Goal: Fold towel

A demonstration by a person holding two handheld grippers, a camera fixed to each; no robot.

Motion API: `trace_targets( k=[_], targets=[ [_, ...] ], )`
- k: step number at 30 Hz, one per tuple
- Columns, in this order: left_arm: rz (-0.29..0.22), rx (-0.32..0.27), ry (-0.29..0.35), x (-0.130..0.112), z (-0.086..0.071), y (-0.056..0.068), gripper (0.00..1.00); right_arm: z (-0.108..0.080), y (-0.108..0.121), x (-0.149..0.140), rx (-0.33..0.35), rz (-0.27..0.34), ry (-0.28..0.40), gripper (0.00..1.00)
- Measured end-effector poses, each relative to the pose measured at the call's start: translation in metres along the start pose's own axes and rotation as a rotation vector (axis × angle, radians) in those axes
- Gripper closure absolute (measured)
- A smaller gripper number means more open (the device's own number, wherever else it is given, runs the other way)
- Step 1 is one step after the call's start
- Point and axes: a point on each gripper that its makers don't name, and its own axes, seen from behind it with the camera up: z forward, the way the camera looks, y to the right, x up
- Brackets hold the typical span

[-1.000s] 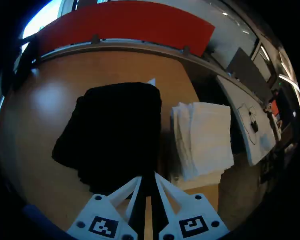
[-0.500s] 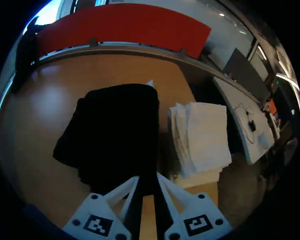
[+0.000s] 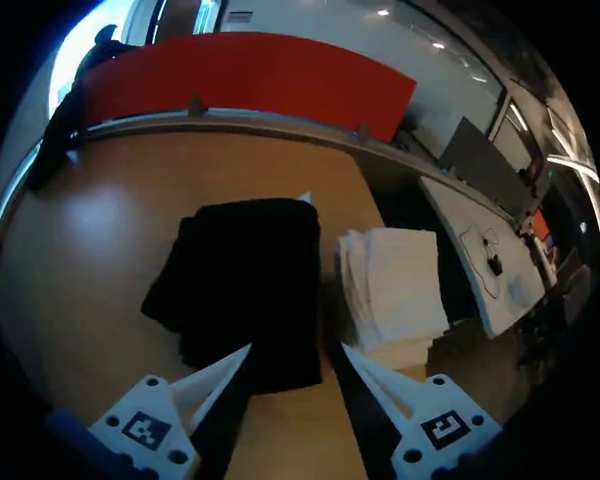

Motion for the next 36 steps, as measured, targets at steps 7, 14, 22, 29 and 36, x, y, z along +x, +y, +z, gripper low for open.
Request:
trace_targets(
  k=[7, 14, 22, 29, 36],
  targets=[
    [0.003, 0.000, 0.003, 0.001, -0.002, -0.001, 0.07, 0.003, -0.025, 0.021, 0.061, 0.001, 0.039, 0.05],
    [-0.002, 0.004, 0.005, 0.000, -0.004, -0.004, 0.07, 0.012, -0.043, 0.025, 0.093, -0.013, 0.037, 0.05],
    [-0.002, 0.011, 0.003, -0.002, -0.005, -0.007, 0.06, 0.025, -0.051, 0.008, 0.107, -0.031, -0.008, 0.05],
    [-0.002, 0.016, 0.002, -0.003, -0.005, -0.009, 0.07, 0.032, -0.051, -0.005, 0.106, -0.037, -0.039, 0.05],
    [-0.002, 0.019, 0.004, -0.001, -0.005, -0.012, 0.06, 0.021, -0.053, 0.013, 0.104, -0.019, 0.016, 0.05]
  ],
)
